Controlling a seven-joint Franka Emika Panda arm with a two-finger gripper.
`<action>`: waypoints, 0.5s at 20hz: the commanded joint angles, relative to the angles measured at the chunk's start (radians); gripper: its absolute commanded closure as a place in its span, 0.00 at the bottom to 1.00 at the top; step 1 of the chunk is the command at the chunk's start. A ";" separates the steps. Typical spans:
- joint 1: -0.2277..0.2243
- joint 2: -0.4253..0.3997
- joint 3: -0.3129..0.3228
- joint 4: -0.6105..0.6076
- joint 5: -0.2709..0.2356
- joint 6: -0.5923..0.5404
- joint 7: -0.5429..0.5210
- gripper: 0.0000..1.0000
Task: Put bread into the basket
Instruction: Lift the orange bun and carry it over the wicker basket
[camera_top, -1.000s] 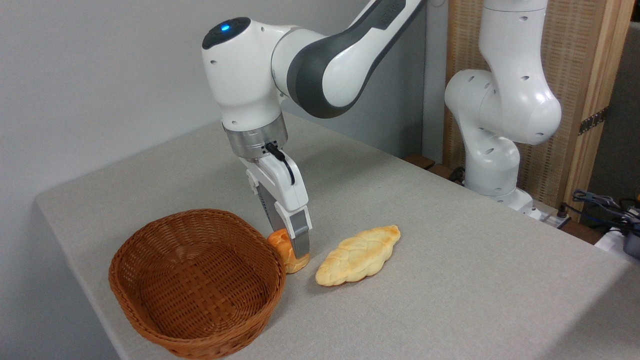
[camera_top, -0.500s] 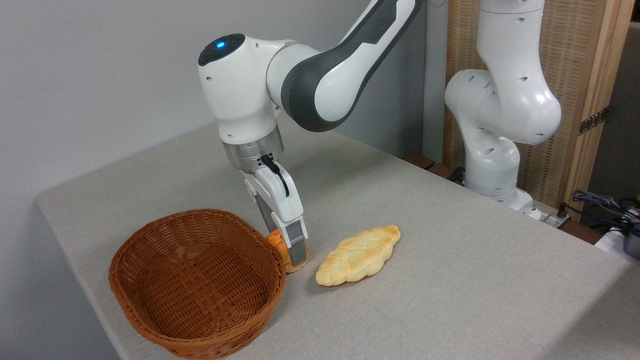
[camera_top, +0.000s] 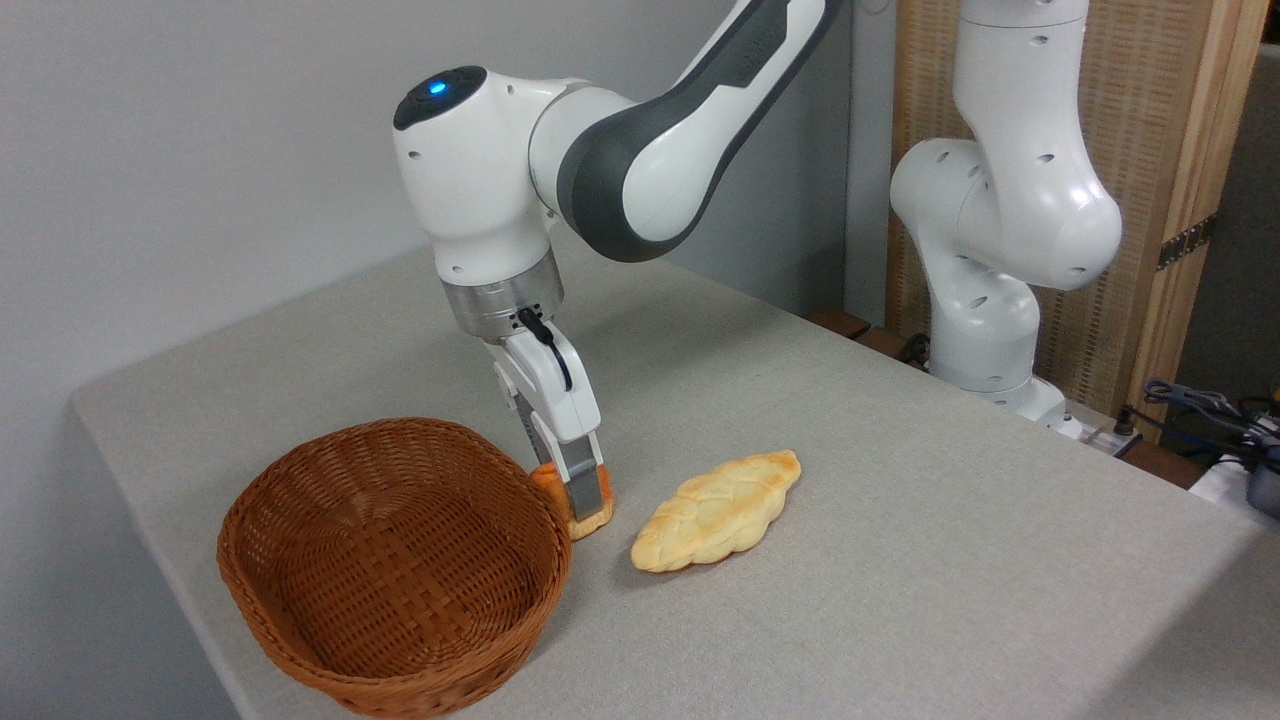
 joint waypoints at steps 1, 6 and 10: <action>-0.007 -0.021 0.003 -0.007 0.009 -0.011 0.015 0.55; -0.007 -0.054 -0.023 0.012 0.007 -0.130 0.017 0.55; -0.007 -0.074 -0.034 0.048 0.001 -0.202 0.018 0.55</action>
